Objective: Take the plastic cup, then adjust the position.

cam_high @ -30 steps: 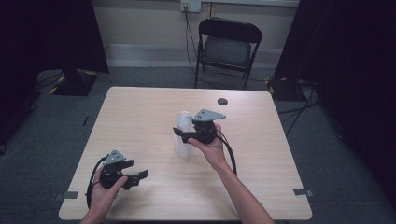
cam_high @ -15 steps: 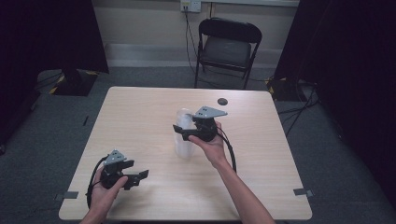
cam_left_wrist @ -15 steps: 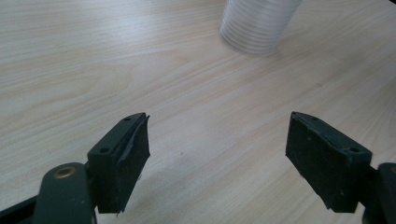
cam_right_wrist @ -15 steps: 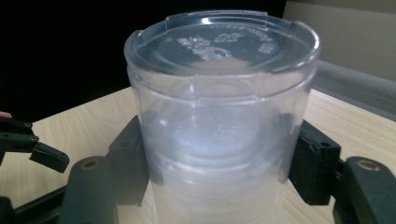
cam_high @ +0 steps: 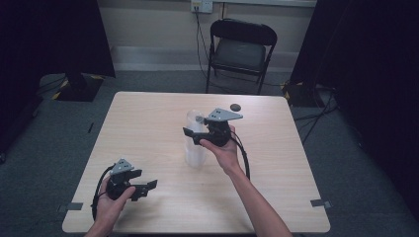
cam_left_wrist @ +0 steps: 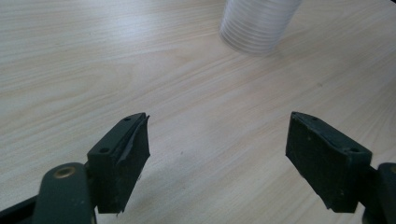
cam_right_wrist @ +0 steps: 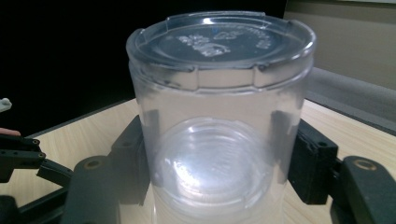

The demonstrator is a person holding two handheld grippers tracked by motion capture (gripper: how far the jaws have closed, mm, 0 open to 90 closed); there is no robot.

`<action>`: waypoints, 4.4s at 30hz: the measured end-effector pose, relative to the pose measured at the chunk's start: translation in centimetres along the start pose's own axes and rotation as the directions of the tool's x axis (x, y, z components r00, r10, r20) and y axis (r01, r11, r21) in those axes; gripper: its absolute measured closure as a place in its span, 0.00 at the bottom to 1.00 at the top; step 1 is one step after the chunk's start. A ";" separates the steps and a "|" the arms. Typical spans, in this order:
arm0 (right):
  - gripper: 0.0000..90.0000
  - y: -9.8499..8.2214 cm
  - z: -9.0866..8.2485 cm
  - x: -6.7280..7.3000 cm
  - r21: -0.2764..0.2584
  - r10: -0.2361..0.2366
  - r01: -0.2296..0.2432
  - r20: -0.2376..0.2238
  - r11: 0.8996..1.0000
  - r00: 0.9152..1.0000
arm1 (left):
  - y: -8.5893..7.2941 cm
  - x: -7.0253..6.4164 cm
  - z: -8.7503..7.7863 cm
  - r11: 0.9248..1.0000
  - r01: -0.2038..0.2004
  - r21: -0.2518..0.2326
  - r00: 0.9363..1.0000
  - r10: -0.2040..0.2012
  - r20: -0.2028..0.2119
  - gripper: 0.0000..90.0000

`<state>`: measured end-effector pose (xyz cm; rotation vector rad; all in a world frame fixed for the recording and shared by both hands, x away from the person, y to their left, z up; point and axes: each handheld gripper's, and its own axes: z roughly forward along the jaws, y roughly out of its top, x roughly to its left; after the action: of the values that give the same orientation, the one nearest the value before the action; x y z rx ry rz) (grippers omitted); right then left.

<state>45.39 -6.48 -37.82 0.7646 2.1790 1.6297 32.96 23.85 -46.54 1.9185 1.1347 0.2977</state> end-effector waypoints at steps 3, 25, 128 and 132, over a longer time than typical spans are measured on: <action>0.38 0.1 -0.1 0.1 -0.008 -0.003 0.003 0.011 1.000 1.000 | 0.0 0.0 0.0 1.000 -0.001 0.000 1.000 0.001 0.001 0.24; 0.40 1.8 -1.2 0.3 -0.052 -0.006 0.006 0.002 0.999 1.000 | 0.0 -0.1 0.1 1.000 -0.006 0.005 1.000 0.006 0.002 0.24; 0.45 -4.4 -10.2 2.4 0.002 0.415 -0.422 -0.184 0.907 0.891 | 3.4 -6.8 0.6 0.913 -0.267 -0.309 0.949 0.304 0.080 0.26; 0.45 -4.1 -10.2 3.0 0.008 0.410 -0.418 -0.204 0.909 0.889 | 3.9 -7.4 1.0 0.906 -0.254 -0.339 0.947 0.304 0.102 0.30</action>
<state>36.48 -13.52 -38.43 1.1659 2.2207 2.0242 31.74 16.56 -42.55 1.7721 0.6598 0.4553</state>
